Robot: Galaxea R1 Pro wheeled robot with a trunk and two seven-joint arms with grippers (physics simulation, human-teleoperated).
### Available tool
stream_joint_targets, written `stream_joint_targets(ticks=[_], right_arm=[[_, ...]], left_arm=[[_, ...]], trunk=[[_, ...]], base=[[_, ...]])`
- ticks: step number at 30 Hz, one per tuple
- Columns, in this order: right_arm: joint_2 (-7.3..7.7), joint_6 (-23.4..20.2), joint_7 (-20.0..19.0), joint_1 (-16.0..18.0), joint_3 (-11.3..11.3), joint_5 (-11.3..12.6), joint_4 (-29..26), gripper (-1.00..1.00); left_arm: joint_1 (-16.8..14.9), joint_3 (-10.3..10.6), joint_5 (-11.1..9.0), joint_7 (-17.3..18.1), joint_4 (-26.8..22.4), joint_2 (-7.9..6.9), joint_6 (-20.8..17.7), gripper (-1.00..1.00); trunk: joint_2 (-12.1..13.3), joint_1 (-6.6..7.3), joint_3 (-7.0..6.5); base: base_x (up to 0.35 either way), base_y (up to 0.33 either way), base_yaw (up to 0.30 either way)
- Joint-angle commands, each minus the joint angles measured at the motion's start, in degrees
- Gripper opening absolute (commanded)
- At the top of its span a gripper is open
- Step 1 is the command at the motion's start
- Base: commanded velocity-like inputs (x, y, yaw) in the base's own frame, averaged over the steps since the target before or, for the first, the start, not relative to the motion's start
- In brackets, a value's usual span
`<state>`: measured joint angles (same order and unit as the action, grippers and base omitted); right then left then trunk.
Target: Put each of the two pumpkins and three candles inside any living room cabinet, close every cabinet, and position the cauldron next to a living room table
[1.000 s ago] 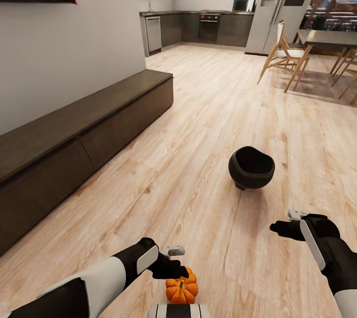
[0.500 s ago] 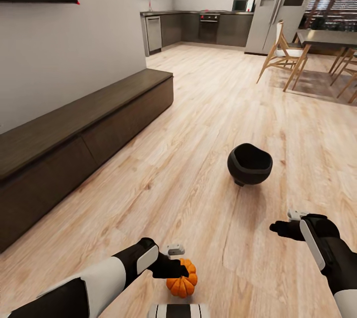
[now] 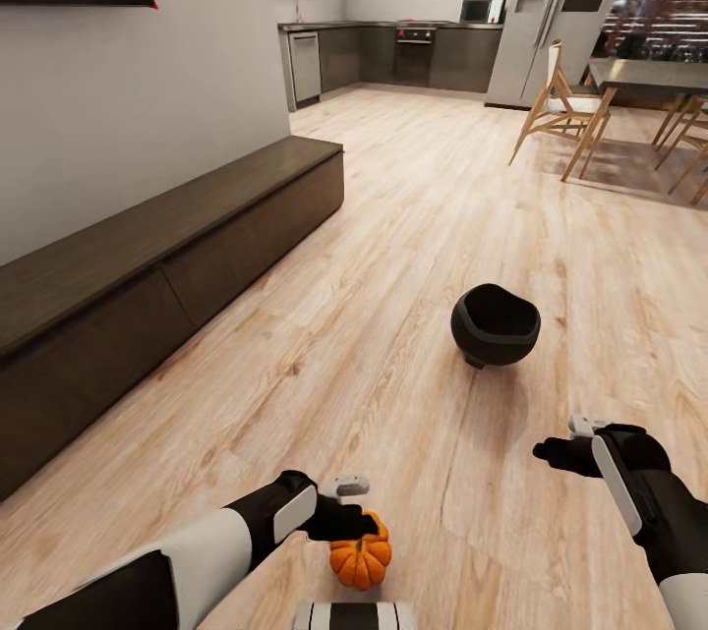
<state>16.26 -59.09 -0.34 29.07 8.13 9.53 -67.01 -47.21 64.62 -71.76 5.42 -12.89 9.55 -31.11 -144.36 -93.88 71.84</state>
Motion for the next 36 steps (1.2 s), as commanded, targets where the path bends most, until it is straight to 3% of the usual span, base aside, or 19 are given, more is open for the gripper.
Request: stream_joint_targets(ticks=[1, 6, 11, 17, 24, 30, 36], right_arm=[[0.0, -0.23, -0.03, 0.02, 0.05, 0.13, -0.05, 1.0], [-0.02, -0.23, -0.01, 0.02, 0.05, 0.11, -0.05, 1.0], [-0.08, -0.23, -0.01, 0.02, 0.04, 0.06, -0.05, 1.0], [-0.03, -0.23, 0.02, 0.02, 0.04, 0.05, -0.05, 1.0], [-0.08, -0.23, 0.06, 0.02, 0.04, 0.05, -0.05, 1.0], [-0.16, -0.23, 0.07, 0.02, 0.04, 0.05, -0.05, 1.0], [-0.38, -0.16, 0.2, 0.02, -0.08, -0.04, 0.94, 1.0]], left_arm=[[-0.05, 0.19, 0.18, 0.28, -0.04, 0.21, 0.05, 1.0], [-0.04, 0.23, 0.28, 0.24, -0.17, 0.44, 0.59, 1.0], [-0.05, 0.34, 0.43, 0.07, -0.2, 0.44, 4.33, 1.0], [-0.07, 0.47, 0.56, -5.28, -0.42, 0.44, 7.55, 1.0], [-0.07, 0.57, 0.56, -6.28, -0.54, 0.44, 8.23, 1.0], [-0.06, 0.64, 0.75, -6.53, -0.55, 0.44, 8.3, 1.0], [-0.06, 0.64, 4.61, -9.99, -1.92, 0.44, 8.6, 1.0]], trunk=[[-0.03, -0.02, 0.27], [-0.1, -0.14, 1.37], [-0.13, -0.2, 1.82], [-0.13, -0.2, 1.82], [-0.13, -0.2, 1.82], [-0.21, -0.35, 3.15], [-0.26, -0.45, 4.03]], base=[[0.0, 0.0, 0.0], [0.0, 0.0, 0.0], [0.0, 0.0, 0.0], [0.0, 0.0, 0.0], [0.0, 0.0, 0.0], [0.0, 0.0, 0.0], [0.0, 0.0, 0.0]])
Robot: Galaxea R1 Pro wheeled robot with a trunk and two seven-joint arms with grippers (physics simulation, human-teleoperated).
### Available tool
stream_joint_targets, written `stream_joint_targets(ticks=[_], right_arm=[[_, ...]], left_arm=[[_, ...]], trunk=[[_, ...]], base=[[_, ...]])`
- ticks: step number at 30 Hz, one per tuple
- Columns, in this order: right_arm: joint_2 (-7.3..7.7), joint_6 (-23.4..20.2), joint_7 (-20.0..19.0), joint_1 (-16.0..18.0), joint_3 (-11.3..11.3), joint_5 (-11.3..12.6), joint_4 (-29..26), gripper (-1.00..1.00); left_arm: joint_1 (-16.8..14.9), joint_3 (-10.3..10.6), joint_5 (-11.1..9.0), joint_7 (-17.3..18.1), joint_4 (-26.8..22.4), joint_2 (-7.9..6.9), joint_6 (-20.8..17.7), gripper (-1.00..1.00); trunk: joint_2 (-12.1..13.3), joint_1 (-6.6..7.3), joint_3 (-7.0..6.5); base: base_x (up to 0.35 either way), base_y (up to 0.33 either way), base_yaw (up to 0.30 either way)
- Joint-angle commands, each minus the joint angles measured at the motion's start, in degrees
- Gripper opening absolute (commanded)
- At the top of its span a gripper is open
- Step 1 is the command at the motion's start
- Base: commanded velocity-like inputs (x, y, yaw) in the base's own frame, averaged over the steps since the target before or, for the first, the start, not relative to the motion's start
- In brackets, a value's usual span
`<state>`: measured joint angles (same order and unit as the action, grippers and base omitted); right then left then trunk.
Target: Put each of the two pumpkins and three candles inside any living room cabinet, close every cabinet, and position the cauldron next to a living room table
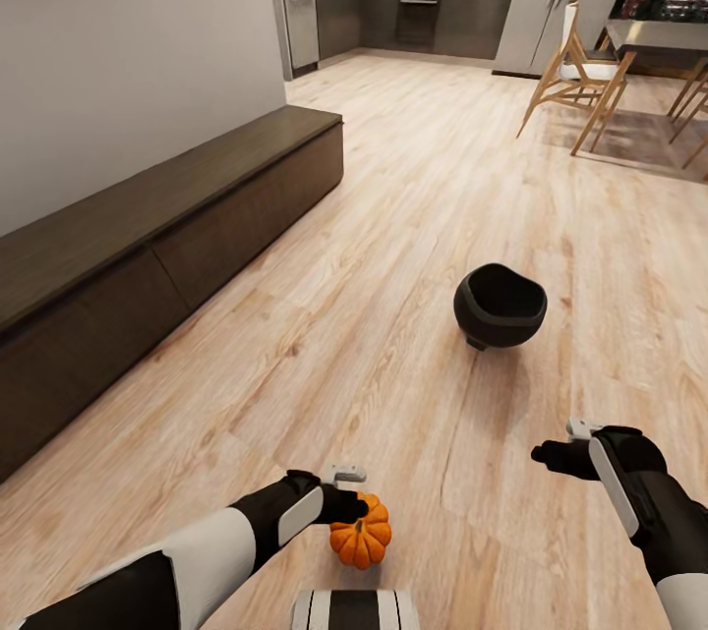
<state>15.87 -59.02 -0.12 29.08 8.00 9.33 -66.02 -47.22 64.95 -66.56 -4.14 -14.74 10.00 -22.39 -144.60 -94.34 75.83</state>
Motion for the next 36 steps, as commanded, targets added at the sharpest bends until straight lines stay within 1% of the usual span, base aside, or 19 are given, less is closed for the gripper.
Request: stream_joint_targets(ticks=[1, 3, 7, 10, 13, 19, 23, 30, 36], right_arm=[[0.0, -0.23, 0.0, 0.01, 0.04, 0.14, 0.0, 1.0], [-0.02, -0.22, 0.02, 0.01, 0.02, 0.11, 0.09, 1.0], [0.06, -0.22, 0.02, 0.01, 0.01, 0.08, 0.17, 1.0], [0.12, -0.22, 0.0, 0.01, 0.05, 0.09, 0.19, 1.0], [0.18, -0.22, -0.03, 0.01, 0.08, 0.08, 0.19, 1.0], [0.2, -0.22, -0.05, 0.01, 0.09, 0.07, 0.19, 1.0], [0.2, -0.22, -0.05, 0.01, 0.09, 0.07, 0.19, 1.0], [0.3, -0.22, -0.05, 0.01, 0.12, 0.15, 0.19, 1.0], [0.38, -0.22, -0.05, 0.01, 0.17, 0.16, 0.19, 1.0]], left_arm=[[-0.05, 0.3, -0.46, -0.51, -0.23, 0.0, -0.1, 1.0], [-0.06, 0.28, -0.23, -0.69, -0.5, 0.0, -0.07, 1.0], [-0.02, 0.34, -0.02, -0.93, -0.73, 0.0, 0.03, 1.0], [-0.03, 0.35, 0.02, -1.09, -0.91, 0.0, 0.25, 1.0], [-0.03, 0.35, 0.02, -1.12, -0.97, 0.0, 1.25, 1.0], [-0.03, 0.35, 0.03, -1.13, -1.04, 0.0, 1.88, 1.0], [-0.03, 0.35, 0.03, -1.13, -1.01, 0.0, 1.96, 1.0], [-0.06, 0.35, 0.0, -1.13, -1.15, 0.0, 1.99, 1.0], [-0.03, 0.37, -0.06, -1.13, -1.22, 0.0, 2.05, 1.0]], trunk=[[-0.02, 0.01, 0.04], [-0.02, 0.01, 0.04], [-0.07, -0.09, 0.93], [-0.07, -0.09, 0.93], [-0.07, -0.09, 0.93], [-0.07, -0.09, 0.93], [-0.07, -0.09, 0.93], [-0.07, -0.09, 0.93], [-0.07, -0.09, 0.93]], base=[[0.0, 0.0, 0.0], [0.0, 0.0, 0.0], [0.0, 0.0, 0.0], [0.0, 0.0, 0.0], [0.042, 0.0, 0.0], [0.2, -0.044, 0.0], [0.085, -0.022, 0.0], [0.008, -0.011, 0.0], [-0.111, -0.088, 0.0]])
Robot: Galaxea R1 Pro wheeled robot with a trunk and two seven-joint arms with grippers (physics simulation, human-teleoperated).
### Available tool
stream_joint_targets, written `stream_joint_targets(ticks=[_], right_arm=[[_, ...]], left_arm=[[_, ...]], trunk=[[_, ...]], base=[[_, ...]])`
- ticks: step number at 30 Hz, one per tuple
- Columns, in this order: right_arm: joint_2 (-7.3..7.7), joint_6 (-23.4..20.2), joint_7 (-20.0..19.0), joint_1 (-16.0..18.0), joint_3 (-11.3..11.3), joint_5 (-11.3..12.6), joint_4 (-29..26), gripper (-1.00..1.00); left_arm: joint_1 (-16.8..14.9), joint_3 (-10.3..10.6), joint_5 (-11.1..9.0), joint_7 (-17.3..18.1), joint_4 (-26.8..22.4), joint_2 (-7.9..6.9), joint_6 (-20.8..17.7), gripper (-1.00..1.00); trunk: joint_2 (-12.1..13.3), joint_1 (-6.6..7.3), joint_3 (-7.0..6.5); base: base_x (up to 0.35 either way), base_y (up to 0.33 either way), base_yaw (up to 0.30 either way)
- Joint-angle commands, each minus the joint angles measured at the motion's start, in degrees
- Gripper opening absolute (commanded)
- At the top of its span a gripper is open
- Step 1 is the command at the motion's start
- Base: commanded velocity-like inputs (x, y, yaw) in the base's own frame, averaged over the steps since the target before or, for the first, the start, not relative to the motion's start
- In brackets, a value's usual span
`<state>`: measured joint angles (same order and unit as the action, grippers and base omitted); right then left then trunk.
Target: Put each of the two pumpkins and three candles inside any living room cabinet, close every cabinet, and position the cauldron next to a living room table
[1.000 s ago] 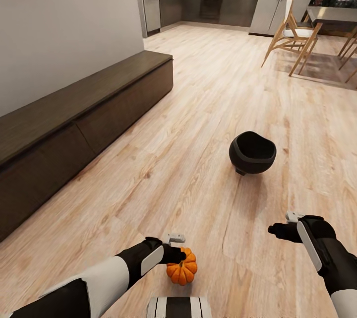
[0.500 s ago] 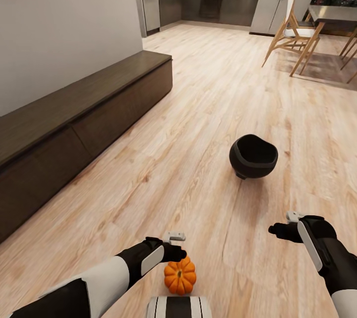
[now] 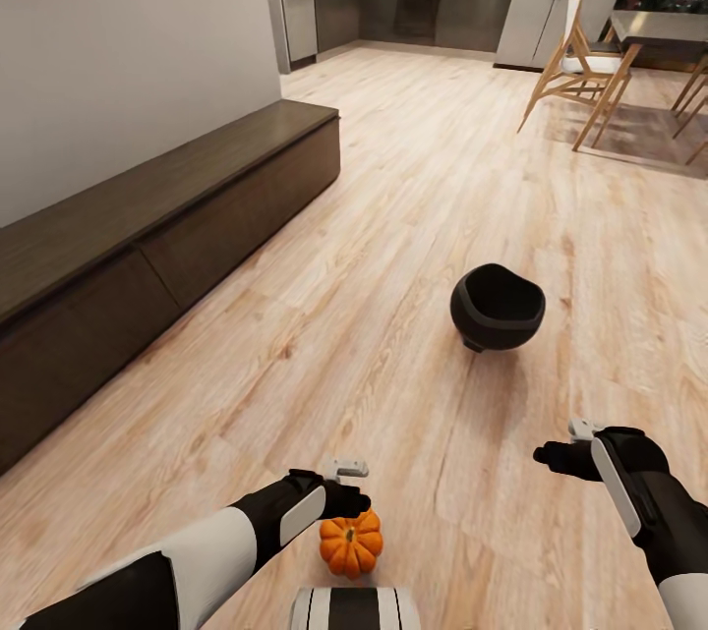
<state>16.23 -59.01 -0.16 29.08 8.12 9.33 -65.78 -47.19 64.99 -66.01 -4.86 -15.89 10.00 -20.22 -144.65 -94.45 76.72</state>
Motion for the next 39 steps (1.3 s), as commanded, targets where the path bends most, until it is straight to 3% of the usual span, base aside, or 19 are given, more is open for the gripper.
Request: stream_joint_targets(ticks=[1, 20, 28, 39], right_arm=[[0.02, -0.23, -0.02, 0.01, 0.05, 0.16, -0.05, 1.0], [0.02, -0.22, -0.1, 0.01, 0.06, 0.17, -0.05, 1.0], [-0.04, -0.22, -0.1, 0.01, 0.06, 0.16, -0.05, 1.0], [0.0, -0.23, -0.1, 0.01, 0.06, 0.18, -0.05, 1.0]], left_arm=[[-0.06, 0.33, -0.6, -0.41, -0.06, 0.0, -0.11, 1.0], [-0.07, 0.31, -0.61, -0.59, 0.06, 0.0, 0.05, 1.0], [-0.07, 0.31, -1.07, -4.01, 0.15, 0.0, 0.16, 1.0], [-0.06, 0.31, -1.14, -4.38, 0.08, 0.0, 0.22, 1.0]], trunk=[[-0.02, 0.02, 0.04], [-0.02, 0.02, 0.04], [-0.13, -0.19, 1.81], [-0.27, -0.47, 4.25]], base=[[-0.046, -0.035, 0.0], [-0.034, -0.004, 0.0], [0.0, 0.0, 0.0], [0.0, 0.0, 0.0]])
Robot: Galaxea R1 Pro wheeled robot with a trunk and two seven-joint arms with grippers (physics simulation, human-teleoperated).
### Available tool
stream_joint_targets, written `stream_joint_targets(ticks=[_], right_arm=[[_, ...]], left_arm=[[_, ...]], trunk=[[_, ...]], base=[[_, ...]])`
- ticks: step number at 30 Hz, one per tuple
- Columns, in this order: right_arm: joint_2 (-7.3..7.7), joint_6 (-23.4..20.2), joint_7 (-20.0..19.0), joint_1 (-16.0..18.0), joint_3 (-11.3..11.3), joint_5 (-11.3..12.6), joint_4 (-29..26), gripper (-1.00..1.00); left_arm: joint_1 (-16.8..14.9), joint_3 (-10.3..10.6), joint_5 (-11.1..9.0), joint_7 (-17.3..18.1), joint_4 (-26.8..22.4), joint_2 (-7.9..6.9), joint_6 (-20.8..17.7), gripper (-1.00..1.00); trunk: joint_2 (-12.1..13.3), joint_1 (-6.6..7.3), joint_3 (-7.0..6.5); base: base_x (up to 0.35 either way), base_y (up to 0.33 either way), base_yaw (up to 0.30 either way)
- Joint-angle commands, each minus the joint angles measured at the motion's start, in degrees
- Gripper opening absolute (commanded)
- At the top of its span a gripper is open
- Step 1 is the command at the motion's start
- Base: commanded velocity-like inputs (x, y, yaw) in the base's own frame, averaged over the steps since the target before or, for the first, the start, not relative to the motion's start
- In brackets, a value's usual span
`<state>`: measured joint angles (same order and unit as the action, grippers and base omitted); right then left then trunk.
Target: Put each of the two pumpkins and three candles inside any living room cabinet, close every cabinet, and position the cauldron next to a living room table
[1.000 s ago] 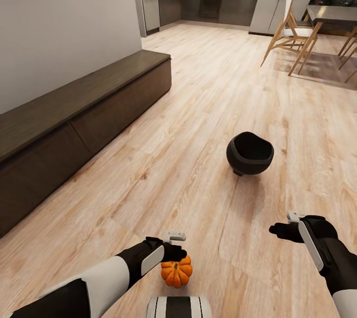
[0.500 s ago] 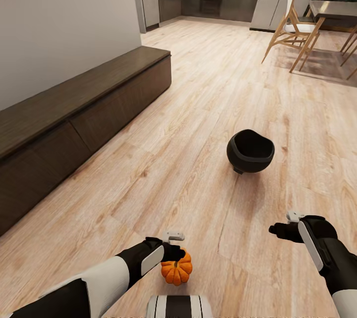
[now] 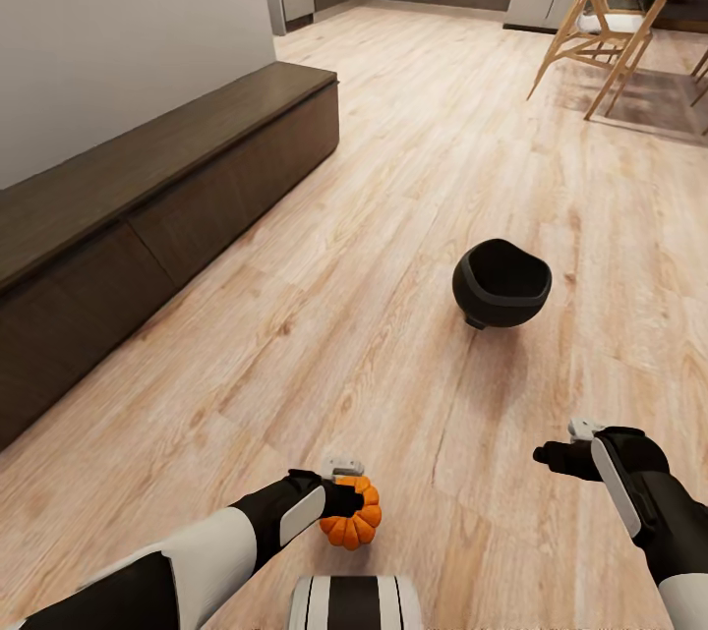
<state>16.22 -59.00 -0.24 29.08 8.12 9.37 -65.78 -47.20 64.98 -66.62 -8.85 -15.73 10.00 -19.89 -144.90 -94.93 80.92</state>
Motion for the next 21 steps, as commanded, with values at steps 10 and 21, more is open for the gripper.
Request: stream_joint_targets(ticks=[10, 21], right_arm=[[-0.04, -0.24, -0.02, 0.01, 0.03, 0.12, -0.05, 1.0], [0.07, -0.24, -0.11, 0.01, 0.05, 0.11, -0.05, 1.0]], left_arm=[[-0.05, 0.32, -0.5, -0.33, -0.17, 0.0, 0.0, 1.0], [-0.07, 0.34, -0.02, -0.38, -0.1, 0.0, 3.01, -1.0]], trunk=[[-0.15, -0.25, 2.26], [-0.19, -0.32, 2.93]], base=[[0.0, 0.0, 0.0], [0.0, 0.0, 0.0]])
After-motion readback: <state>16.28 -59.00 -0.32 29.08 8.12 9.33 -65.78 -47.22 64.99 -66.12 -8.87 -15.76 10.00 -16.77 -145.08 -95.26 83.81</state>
